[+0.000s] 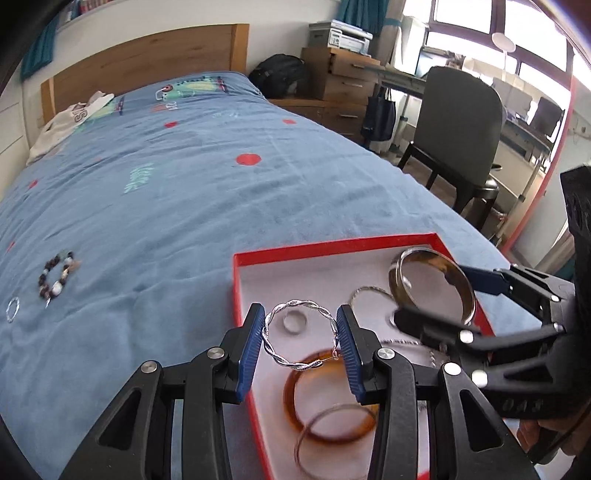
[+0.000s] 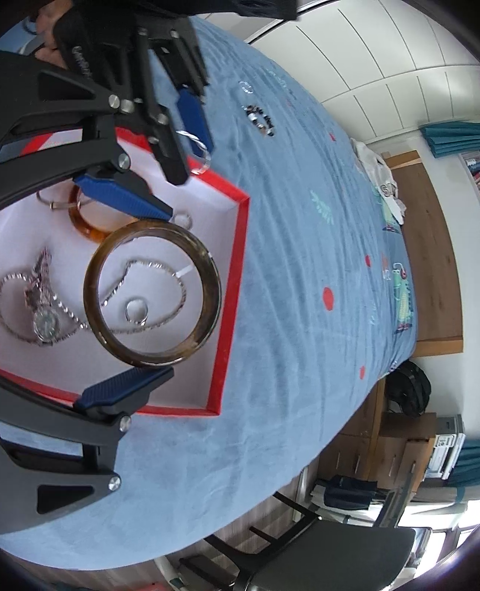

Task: Organize jewelry
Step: 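Lower the twisted hoop into the box with the left gripper while the right gripper releases the horn bangle, then withdraw both grippers from the box back over the last jewelry, then grasp the beaded bracelet with the right gripper while the left gripper grasps the second twisted hoop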

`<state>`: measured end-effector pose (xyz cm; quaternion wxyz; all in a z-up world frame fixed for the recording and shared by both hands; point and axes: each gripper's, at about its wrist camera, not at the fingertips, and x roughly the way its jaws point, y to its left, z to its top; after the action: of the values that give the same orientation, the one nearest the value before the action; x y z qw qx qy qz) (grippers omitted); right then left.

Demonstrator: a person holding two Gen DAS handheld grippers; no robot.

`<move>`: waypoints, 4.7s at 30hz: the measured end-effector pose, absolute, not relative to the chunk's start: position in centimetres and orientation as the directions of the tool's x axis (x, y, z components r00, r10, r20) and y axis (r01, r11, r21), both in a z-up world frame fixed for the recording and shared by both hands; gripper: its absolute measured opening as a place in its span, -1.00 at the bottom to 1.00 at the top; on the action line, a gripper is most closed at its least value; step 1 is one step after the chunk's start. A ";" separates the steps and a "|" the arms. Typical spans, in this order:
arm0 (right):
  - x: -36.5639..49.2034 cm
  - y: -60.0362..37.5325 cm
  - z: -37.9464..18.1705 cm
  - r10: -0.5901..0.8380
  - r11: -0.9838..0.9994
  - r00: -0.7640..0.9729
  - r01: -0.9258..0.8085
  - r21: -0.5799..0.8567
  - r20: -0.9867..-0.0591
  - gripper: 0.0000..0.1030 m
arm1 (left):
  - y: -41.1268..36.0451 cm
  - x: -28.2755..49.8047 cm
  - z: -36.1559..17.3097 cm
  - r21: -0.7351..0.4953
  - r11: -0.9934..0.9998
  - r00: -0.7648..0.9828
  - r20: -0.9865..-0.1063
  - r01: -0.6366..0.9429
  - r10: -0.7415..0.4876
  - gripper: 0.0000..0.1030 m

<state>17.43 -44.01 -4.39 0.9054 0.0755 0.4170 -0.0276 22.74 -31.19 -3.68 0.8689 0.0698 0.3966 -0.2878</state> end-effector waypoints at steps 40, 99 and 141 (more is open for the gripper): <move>16.8 -40.9 -8.1 -0.028 0.949 0.431 -0.272 -0.160 -0.902 0.50 | -33.8 23.5 -8.0 0.140 0.734 0.502 -0.811 0.665 -0.300 -0.15; 2.1 -28.7 9.2 0.027 0.999 0.709 -0.006 0.032 -0.705 0.50 | 1.0 10.4 6.3 0.030 0.979 0.729 -0.672 0.202 -0.130 0.69; 40.9 -16.8 -9.2 0.264 0.964 0.523 -0.137 0.226 -0.811 0.50 | 2.8 35.9 -9.5 -0.028 0.985 0.609 -0.783 0.168 -0.127 0.81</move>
<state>40.88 -16.84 -9.18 0.8700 0.0667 0.4746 0.1154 35.94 2.75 -9.52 0.8966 0.0240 0.4345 -0.0822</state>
